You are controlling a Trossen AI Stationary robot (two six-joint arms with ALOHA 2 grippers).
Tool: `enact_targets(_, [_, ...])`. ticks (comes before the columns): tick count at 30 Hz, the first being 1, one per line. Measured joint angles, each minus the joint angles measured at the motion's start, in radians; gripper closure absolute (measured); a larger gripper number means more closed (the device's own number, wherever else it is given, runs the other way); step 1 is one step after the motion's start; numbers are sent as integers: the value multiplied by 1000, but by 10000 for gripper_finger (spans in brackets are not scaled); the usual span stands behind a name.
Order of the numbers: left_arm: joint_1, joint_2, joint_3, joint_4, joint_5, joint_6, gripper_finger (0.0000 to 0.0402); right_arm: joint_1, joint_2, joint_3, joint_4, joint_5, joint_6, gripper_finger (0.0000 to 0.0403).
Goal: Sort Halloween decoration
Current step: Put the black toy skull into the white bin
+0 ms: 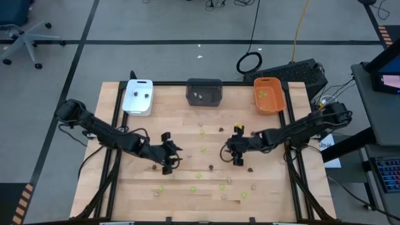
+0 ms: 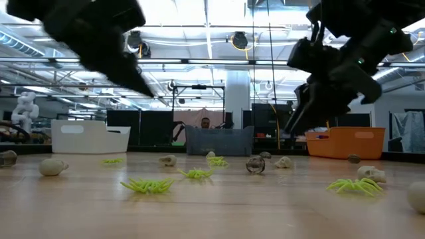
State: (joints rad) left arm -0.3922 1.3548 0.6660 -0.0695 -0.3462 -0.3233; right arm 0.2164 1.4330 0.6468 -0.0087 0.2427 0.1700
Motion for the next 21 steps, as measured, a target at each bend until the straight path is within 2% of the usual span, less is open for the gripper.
enact_targets(4, [-81, 0, 56, -289, -1, -215, 206, 45, 39, 0, 55, -9, 20, 248])
enact_targets(8, [-194, 0, 96, -468, -3, -377, 206, 70, 45, 0, 112, -9, 27, 248])
enact_targets(15, [-378, 6, 102, -570, -5, -475, 206, 80, 45, 0, 165, -8, 27, 248])
enact_targets(21, [-463, 57, 73, -592, -52, -494, 206, 80, 45, 0, 168, -7, 27, 248])
